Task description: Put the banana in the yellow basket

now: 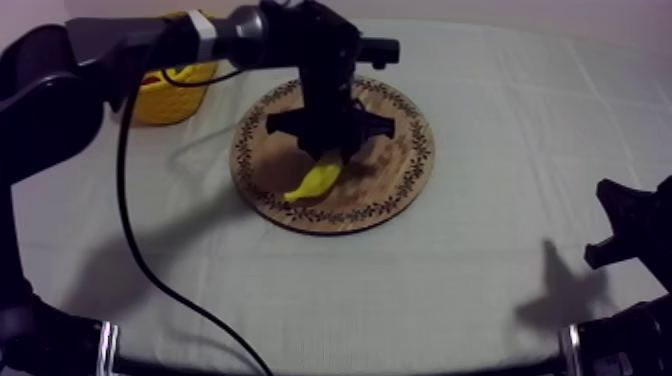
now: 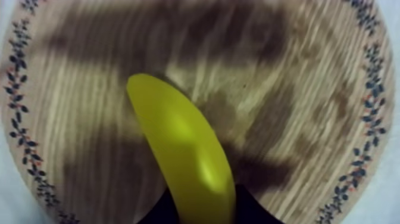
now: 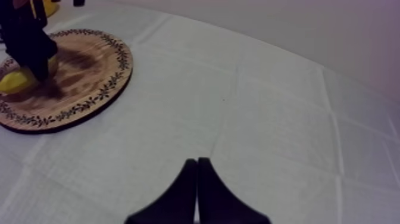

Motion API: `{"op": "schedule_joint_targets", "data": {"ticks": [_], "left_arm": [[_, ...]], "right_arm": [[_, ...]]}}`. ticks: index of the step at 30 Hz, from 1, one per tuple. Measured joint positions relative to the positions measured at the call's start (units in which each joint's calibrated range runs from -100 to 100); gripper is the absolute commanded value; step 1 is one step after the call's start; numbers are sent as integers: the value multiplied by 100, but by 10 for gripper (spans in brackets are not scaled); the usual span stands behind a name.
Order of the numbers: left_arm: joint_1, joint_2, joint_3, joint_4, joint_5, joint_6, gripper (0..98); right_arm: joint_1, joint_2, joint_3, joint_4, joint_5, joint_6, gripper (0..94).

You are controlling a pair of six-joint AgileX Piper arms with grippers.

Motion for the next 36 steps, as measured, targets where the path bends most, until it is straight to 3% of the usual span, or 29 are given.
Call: {"op": "schedule_joint_targets", "data": {"ticks": [19, 28, 36], "left_arm": [[-578, -2594, 1406, 78, 787, -395, 301], [-1236, -3635, 1303, -81, 1033, -689, 301], [-1948, -3577, 585, -155, 1121, -945, 287]], "right_arm": [[0, 0, 0, 0, 9, 2, 3], [0, 0, 0, 0, -1, -1, 3], [0, 0, 0, 0, -1, -1, 3]]}}
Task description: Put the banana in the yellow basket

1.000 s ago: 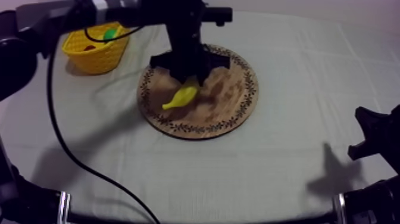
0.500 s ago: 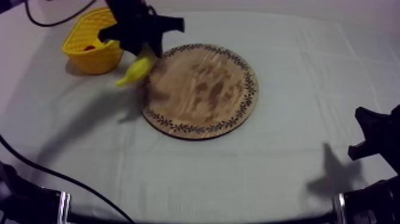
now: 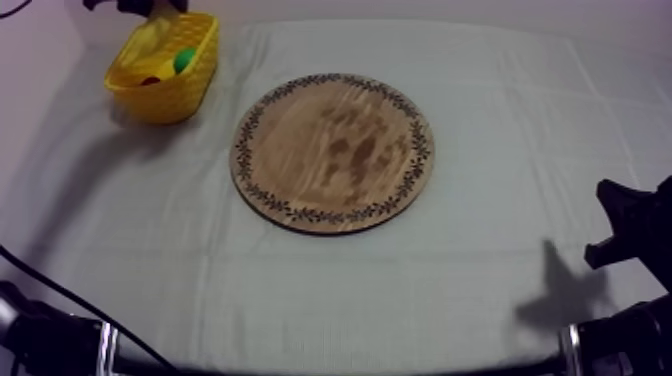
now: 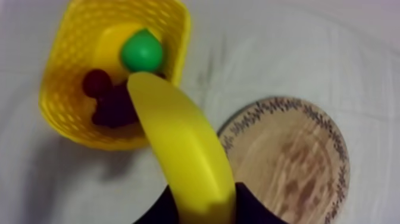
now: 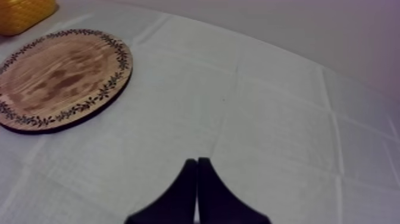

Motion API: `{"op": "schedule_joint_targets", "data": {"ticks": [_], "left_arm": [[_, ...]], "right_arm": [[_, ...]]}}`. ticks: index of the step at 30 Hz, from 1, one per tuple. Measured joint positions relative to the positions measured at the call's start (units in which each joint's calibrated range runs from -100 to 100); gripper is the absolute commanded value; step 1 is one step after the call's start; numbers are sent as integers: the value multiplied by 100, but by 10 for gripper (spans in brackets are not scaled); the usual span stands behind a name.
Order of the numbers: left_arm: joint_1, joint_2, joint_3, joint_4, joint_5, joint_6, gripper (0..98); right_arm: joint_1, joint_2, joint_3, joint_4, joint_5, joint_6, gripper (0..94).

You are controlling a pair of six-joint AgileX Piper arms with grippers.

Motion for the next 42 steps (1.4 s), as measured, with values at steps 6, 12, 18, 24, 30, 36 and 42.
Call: {"op": "schedule_joint_targets", "data": {"ticks": [6, 12, 18, 24, 30, 36, 42], "left_arm": [[-525, 451, -878, -31, -19, -214, 270], [-842, 1058, -1768, -235, -190, -426, 270], [-845, 1662, -1864, -410, -266, -561, 261], [-817, 2088, -1669, -462, -461, -544, 253], [-813, 2450, -1607, -518, -712, -504, 246], [-821, 2729, -1616, -598, -831, -462, 240], [-878, 2957, -1684, -674, -1056, -409, 237]], "right_arm": [[0, 0, 0, 0, 0, 0, 3], [0, 0, 0, 0, 0, 0, 3], [0, 0, 0, 0, 0, 0, 3], [0, 0, 0, 0, 0, 0, 3], [0, 0, 0, 0, 0, 0, 3], [0, 0, 0, 0, -7, 0, 3], [0, 0, 0, 0, -7, 0, 3]]}}
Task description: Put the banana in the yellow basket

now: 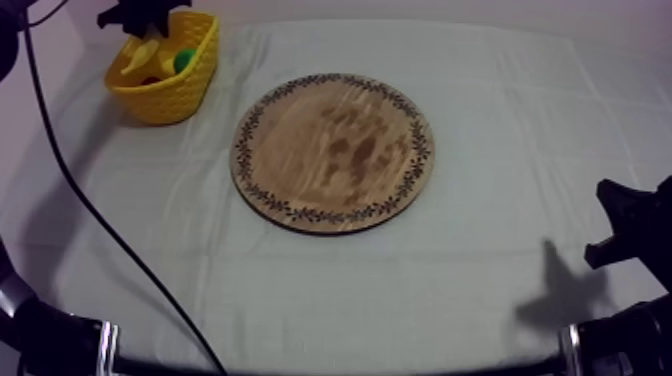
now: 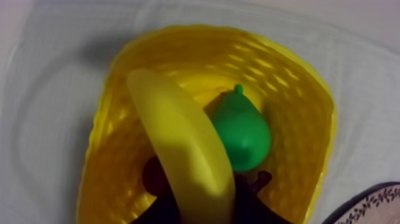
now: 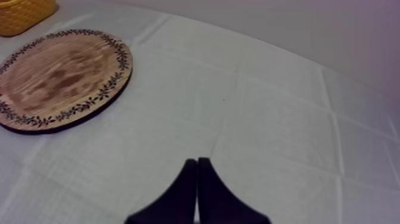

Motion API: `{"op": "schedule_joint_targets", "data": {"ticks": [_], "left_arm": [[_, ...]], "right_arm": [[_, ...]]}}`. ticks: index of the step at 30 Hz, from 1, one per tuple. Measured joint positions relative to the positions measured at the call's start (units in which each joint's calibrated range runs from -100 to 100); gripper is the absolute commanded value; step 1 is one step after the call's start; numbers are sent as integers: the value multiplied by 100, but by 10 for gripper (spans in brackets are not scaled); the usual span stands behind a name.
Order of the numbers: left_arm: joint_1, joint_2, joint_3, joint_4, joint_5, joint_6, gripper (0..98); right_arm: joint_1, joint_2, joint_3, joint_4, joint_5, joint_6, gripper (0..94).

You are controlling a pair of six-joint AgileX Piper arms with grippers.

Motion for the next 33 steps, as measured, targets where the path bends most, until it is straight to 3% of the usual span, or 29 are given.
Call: {"op": "schedule_joint_targets", "data": {"ticks": [7, 14, 19, 27, 29, 33], "left_arm": [[-55, 95, -20, -16, -219, 11, 249], [-55, 50, -2, -41, -362, 166, 699], [-20, -41, 54, 22, -495, 87, 834], [-5, -138, 185, 38, -533, -28, 809], [-5, -204, 234, 26, -570, -75, 749], [-18, -455, 425, -36, -876, -75, 539]], "right_arm": [[0, 0, 0, 0, 7, 0, 3], [0, 0, 0, 0, 7, 0, 3], [0, 0, 0, 0, 7, 0, 3], [0, 0, 0, 0, 7, 0, 3], [0, 0, 0, 0, 7, 0, 3], [0, 0, 0, 0, 7, 0, 3]]}}
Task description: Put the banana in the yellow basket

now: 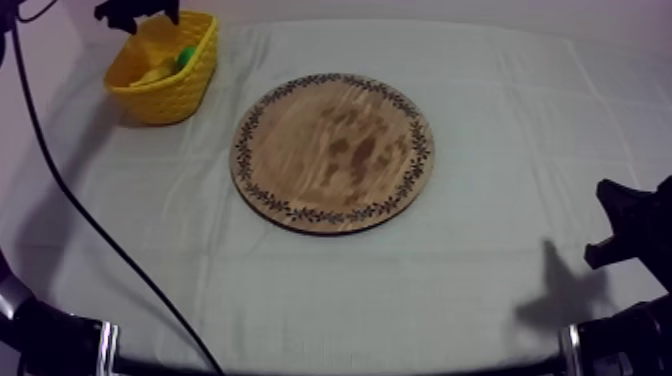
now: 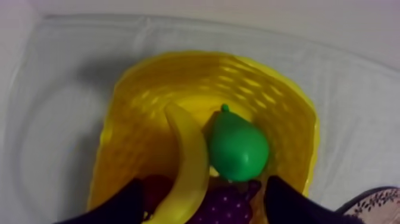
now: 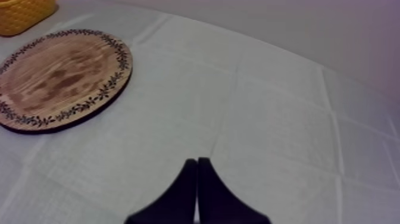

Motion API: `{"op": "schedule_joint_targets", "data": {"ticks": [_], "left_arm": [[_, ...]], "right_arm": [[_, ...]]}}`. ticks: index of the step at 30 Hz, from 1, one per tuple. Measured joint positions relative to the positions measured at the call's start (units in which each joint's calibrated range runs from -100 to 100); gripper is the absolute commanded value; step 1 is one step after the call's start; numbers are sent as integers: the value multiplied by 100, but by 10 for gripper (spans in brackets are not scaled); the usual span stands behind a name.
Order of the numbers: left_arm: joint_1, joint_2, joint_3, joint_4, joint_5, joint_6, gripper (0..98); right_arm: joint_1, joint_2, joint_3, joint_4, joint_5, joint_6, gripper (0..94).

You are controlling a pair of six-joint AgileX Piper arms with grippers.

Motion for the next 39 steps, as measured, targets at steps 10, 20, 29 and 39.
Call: {"op": "schedule_joint_targets", "data": {"ticks": [10, 20, 29, 39], "left_arm": [[-161, -1368, 886, 278, -1044, -210, 107], [-278, -3619, 2294, 642, -1460, -584, 5], [-307, -6030, 3954, 651, -2014, -531, 0], [-412, -8881, 6772, 480, -3478, -479, 0]], "right_arm": [[0, 0, 0, 0, 0, 0, 3], [0, 0, 0, 0, 0, 0, 3], [0, 0, 0, 0, 0, 0, 3], [0, 0, 0, 0, 0, 0, 3]]}}
